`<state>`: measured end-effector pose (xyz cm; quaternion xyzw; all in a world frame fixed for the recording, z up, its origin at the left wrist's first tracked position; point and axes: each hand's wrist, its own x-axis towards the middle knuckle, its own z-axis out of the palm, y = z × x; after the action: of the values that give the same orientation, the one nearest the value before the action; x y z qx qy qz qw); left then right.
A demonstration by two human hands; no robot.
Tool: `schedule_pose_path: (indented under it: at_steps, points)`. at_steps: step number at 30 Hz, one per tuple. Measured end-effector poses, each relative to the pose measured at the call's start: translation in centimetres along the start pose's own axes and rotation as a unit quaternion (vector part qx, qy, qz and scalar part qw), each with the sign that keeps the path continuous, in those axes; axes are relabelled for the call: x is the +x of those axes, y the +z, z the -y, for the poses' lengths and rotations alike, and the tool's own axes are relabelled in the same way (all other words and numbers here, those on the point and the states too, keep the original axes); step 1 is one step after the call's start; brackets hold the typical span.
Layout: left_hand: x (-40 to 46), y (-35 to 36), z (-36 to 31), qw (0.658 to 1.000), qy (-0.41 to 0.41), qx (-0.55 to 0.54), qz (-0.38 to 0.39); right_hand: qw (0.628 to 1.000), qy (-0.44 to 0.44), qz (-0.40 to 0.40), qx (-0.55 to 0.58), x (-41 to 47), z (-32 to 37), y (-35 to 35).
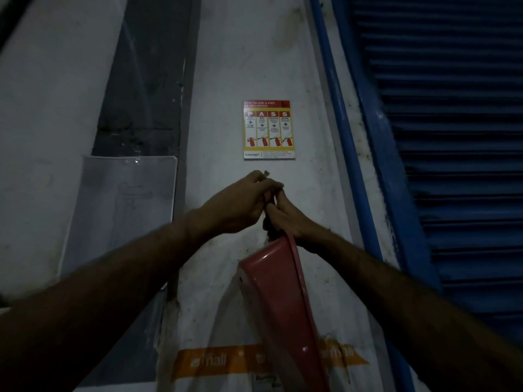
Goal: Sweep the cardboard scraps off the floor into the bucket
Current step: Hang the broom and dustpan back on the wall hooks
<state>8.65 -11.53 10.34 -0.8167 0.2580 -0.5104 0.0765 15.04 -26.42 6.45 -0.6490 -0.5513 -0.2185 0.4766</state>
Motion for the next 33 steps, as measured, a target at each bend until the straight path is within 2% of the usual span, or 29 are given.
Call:
schedule_pose_path:
  at_steps: [2,4,8,11,13,16,20,22,26,31,33]
  points:
    - [-0.6,0.2,0.0,0.997,-0.002,-0.077,-0.025,1.0,0.009,-0.021,0.006,0.2,0.3,-0.6]
    - [-1.0,0.7,0.3,0.993,0.015,-0.109,-0.043,0.999,0.019,-0.034,0.011,0.4,0.2,-1.1]
    - [0.0,0.7,0.7,0.995,0.037,-0.033,-0.092,0.999,0.034,-0.002,-0.003,0.9,-0.1,-1.4]
    - [1.1,-0.1,0.5,0.992,0.06,0.045,-0.099,0.992,0.016,-0.003,-0.129,1.3,0.1,-1.6]
    - [1.6,0.0,0.2,0.989,0.071,0.099,-0.086,0.968,0.003,0.0,-0.25,1.6,0.6,-2.1]
    - [1.6,1.0,-0.6,0.986,0.042,0.135,-0.089,0.924,0.017,0.001,-0.382,2.7,1.4,-2.6]
    - [1.6,2.2,-1.2,0.983,0.023,0.164,-0.079,0.859,-0.013,-0.061,-0.508,3.7,1.3,-1.8]
    - [1.6,2.4,-1.3,0.982,0.008,0.174,-0.076,0.848,-0.013,-0.096,-0.521,3.6,1.1,-1.5]
    - [1.8,2.8,-1.3,0.983,-0.028,0.142,-0.111,0.852,-0.029,-0.188,-0.487,3.2,1.1,-1.1]
    - [2.1,3.2,-1.4,0.98,-0.116,0.069,-0.149,0.869,-0.034,-0.249,-0.426,3.4,0.9,-0.3]
    - [2.1,3.4,-1.3,0.977,-0.123,0.056,-0.167,0.862,-0.044,-0.276,-0.423,3.5,0.4,0.0]
